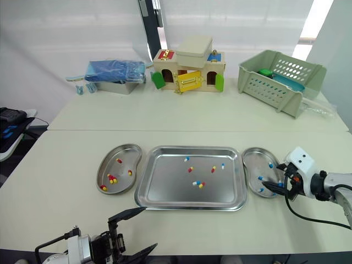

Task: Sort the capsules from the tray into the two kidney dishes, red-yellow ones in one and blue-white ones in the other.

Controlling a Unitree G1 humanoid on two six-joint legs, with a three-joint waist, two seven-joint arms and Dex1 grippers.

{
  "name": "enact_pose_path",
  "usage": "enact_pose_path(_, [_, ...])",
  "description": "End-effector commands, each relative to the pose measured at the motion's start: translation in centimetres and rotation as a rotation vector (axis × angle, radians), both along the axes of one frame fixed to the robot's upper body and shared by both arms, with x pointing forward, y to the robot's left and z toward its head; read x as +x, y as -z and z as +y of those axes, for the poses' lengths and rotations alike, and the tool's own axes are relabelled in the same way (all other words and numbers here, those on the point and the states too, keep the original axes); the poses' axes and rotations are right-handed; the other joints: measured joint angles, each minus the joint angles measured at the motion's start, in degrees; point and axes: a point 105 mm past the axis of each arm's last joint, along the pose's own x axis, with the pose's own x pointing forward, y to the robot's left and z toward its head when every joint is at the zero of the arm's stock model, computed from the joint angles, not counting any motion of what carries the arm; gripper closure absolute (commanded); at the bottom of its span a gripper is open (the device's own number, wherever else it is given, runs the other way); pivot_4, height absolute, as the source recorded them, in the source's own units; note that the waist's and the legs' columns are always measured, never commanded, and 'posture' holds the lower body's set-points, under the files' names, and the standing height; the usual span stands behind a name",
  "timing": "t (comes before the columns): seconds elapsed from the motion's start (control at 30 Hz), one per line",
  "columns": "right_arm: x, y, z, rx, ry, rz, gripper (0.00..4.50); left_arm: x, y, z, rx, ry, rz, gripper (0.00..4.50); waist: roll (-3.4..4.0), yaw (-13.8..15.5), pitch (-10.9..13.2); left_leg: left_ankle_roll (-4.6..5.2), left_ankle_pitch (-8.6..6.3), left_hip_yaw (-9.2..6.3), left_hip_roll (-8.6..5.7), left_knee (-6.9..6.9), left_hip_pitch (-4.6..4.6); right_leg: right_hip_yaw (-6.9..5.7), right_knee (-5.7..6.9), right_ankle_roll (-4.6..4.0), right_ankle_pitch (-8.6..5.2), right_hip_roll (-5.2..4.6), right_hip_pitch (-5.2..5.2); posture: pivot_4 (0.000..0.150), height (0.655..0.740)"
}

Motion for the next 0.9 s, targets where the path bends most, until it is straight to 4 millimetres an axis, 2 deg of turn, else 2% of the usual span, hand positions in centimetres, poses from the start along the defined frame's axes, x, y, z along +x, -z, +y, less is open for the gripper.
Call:
enact_pose_path(0.03, [0.1, -2.6, 1.0, 0.039, -0.054, -0.068, 0.02, 0.0, -0.4, 0.5, -0.014, -0.054, -0.02, 0.0, 0.0, 0.02, 0.0, 0.0, 0.0, -0.01, 0.0, 0.0, 0.0, 0.0, 0.0, 0.0, 0.0, 0.0, 0.01, 0.15, 0.74])
enact_pose_path(0.1, [-0.1, -3.7, 1.5, 0.073, -0.088, -0.072, 0.02, 0.2, -0.5, 1.0, -0.024, -0.12, -0.009, 0.0, 0.0, -0.02, 0.0, 0.0, 0.0, -0.01, 0.0, 0.0, -0.01, -0.01, -0.01, 0.0, 0.0, 0.0, 0.01, 0.15, 0.74])
enact_pose_path(0.17, [-0.2, -4.2, 1.1, 0.09, -0.089, -0.075, 0.02, 0.2, -0.6, 1.4, -0.029, -0.168, 0.0, 0.0, -0.01, 0.09, 0.01, 0.0, 0.0, -0.02, 0.01, -0.01, -0.01, -0.02, -0.04, 0.0, 0.0, 0.0, 0.01, 0.15, 0.74])
enact_pose_path(0.3, [0.9, -5.6, -5.4, 0.127, 0.092, -0.147, 0.02, 0.1, -0.7, 3.8, -0.026, -0.35, 0.027, 0.0, -0.22, 0.31, 0.12, 0.0, 0.0, 0.0, -0.01, 0.01, -0.01, -0.03, -0.09, 0.02, 0.01, -0.03, 0.06, 0.15, 0.74])
enact_pose_path(0.37, [1.2, -5.6, -8.6, 0.129, 0.164, -0.171, 0.02, -0.4, -0.7, 4.6, -0.021, -0.404, 0.036, 0.0, -0.26, 0.32, 0.15, 0.0, 0.0, 0.02, -0.02, 0.01, 0.0, -0.04, -0.12, 0.02, 0.01, -0.05, 0.09, 0.15, 0.74])
enact_pose_path(0.47, [1.8, -5.7, -11.5, 0.14, 0.231, -0.196, 0.02, -1.1, -0.5, 5.7, -0.007, -0.466, 0.063, 0.0, -0.21, 0.03, 0.16, 0.01, 0.0, 0.09, 0.0, -0.02, 0.04, -0.01, -0.13, 0.02, 0.01, -0.05, 0.08, 0.15, 0.74])
enact_pose_path(0.67, [2.7, -4.8, -13.4, 0.127, 0.246, -0.182, 0.02, -1.2, 0.0, 6.9, 0.013, -0.526, 0.074, 0.0, 0.06, -0.87, 0.14, 0.0, 0.0, 0.19, 0.02, -0.04, 0.11, 0.09, -0.07, 0.01, 0.01, -0.04, 0.07, 0.15, 0.74])
enact_pose_path(0.9, [3.6, -4.4, -13.3, 0.104, 0.213, -0.17, 0.02, -1.3, -0.1, 6.8, 0.01, -0.539, 0.065, 0.0, 0.09, -1.02, 0.13, 0.0, 0.0, 0.22, 0.02, -0.03, 0.08, 0.12, -0.08, 0.02, 0.01, -0.05, 0.06, 0.15, 0.74])
